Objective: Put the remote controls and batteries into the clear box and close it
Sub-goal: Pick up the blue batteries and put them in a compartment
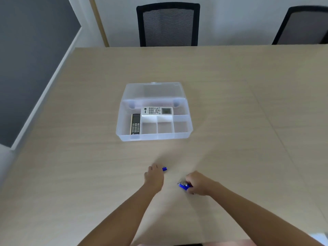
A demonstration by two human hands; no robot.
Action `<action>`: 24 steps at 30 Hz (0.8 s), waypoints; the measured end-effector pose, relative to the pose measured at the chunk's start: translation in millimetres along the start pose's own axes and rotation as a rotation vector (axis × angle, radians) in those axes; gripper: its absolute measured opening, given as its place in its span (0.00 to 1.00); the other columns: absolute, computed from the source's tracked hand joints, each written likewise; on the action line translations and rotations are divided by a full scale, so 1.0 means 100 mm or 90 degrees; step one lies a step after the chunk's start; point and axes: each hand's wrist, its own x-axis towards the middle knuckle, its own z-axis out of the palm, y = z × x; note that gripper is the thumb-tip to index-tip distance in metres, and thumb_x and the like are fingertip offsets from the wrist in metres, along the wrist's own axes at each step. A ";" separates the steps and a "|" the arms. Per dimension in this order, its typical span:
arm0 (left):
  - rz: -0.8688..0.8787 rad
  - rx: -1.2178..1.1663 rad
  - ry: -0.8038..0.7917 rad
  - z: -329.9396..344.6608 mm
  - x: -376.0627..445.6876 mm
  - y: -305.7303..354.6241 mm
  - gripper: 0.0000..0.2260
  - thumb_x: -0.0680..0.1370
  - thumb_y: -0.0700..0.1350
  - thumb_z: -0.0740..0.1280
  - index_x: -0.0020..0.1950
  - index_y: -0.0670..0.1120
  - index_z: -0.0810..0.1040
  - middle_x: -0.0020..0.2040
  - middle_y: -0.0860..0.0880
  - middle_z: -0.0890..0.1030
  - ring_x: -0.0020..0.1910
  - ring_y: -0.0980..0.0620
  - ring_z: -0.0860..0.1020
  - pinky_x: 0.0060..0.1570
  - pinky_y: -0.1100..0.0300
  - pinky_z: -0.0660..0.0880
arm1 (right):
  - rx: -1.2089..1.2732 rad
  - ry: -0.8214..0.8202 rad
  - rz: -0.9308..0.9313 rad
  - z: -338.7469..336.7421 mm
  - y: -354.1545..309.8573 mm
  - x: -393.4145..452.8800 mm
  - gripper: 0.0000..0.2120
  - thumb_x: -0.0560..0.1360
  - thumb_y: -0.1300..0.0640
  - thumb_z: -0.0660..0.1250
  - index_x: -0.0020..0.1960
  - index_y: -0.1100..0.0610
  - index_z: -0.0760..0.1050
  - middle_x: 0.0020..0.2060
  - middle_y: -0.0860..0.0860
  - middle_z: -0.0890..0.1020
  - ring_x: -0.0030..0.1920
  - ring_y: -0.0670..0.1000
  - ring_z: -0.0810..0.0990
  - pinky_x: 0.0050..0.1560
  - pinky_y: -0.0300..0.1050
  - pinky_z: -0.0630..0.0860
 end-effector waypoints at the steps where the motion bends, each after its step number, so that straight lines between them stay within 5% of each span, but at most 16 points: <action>1: -0.007 -0.036 -0.011 -0.05 0.02 -0.05 0.18 0.78 0.39 0.61 0.67 0.38 0.64 0.65 0.41 0.70 0.62 0.43 0.72 0.55 0.52 0.74 | -0.016 -0.005 -0.007 0.01 0.00 0.02 0.15 0.65 0.60 0.65 0.28 0.54 0.60 0.26 0.49 0.66 0.33 0.54 0.68 0.28 0.43 0.58; 5: -0.036 -0.444 0.057 -0.48 0.16 -0.24 0.02 0.81 0.41 0.56 0.51 0.43 0.65 0.49 0.38 0.79 0.43 0.42 0.78 0.43 0.52 0.75 | 0.007 -0.002 -0.031 -0.29 0.05 0.11 0.14 0.63 0.58 0.68 0.25 0.58 0.64 0.21 0.53 0.63 0.26 0.51 0.61 0.29 0.43 0.57; 9: -0.036 -0.634 0.173 -1.18 0.38 -0.35 0.05 0.82 0.41 0.55 0.48 0.42 0.67 0.42 0.42 0.79 0.35 0.49 0.76 0.28 0.71 0.70 | 0.232 0.252 0.038 -1.15 0.03 0.34 0.13 0.67 0.56 0.70 0.31 0.63 0.72 0.26 0.57 0.72 0.29 0.50 0.67 0.33 0.43 0.62; 12: -0.069 -0.686 0.184 -1.49 0.61 -0.42 0.05 0.81 0.40 0.55 0.47 0.41 0.68 0.41 0.43 0.77 0.30 0.53 0.74 0.25 0.71 0.69 | 0.285 0.423 0.072 -1.79 -0.06 0.63 0.12 0.69 0.60 0.68 0.31 0.60 0.69 0.27 0.53 0.72 0.32 0.53 0.69 0.31 0.42 0.62; 16: -0.110 -0.775 0.109 -1.53 0.82 -0.48 0.05 0.81 0.40 0.57 0.46 0.41 0.69 0.38 0.45 0.76 0.30 0.52 0.74 0.31 0.64 0.71 | 0.168 0.298 0.139 -1.97 -0.15 1.14 0.19 0.68 0.61 0.68 0.27 0.58 0.60 0.25 0.50 0.66 0.34 0.56 0.69 0.26 0.38 0.59; 20: -0.107 -0.809 0.075 -1.47 0.93 -0.49 0.08 0.81 0.40 0.58 0.41 0.44 0.70 0.39 0.44 0.77 0.34 0.48 0.77 0.35 0.61 0.75 | 0.189 0.200 0.183 -1.79 -0.16 1.52 0.17 0.68 0.65 0.67 0.28 0.57 0.61 0.25 0.50 0.69 0.36 0.57 0.74 0.24 0.40 0.65; 24: -0.095 -0.816 0.038 -1.54 1.03 -0.44 0.03 0.79 0.36 0.61 0.52 0.41 0.70 0.46 0.42 0.77 0.38 0.45 0.79 0.39 0.58 0.76 | 0.252 0.124 0.201 -1.91 -0.13 1.54 0.14 0.69 0.62 0.70 0.31 0.58 0.65 0.30 0.55 0.82 0.42 0.56 0.86 0.44 0.45 0.80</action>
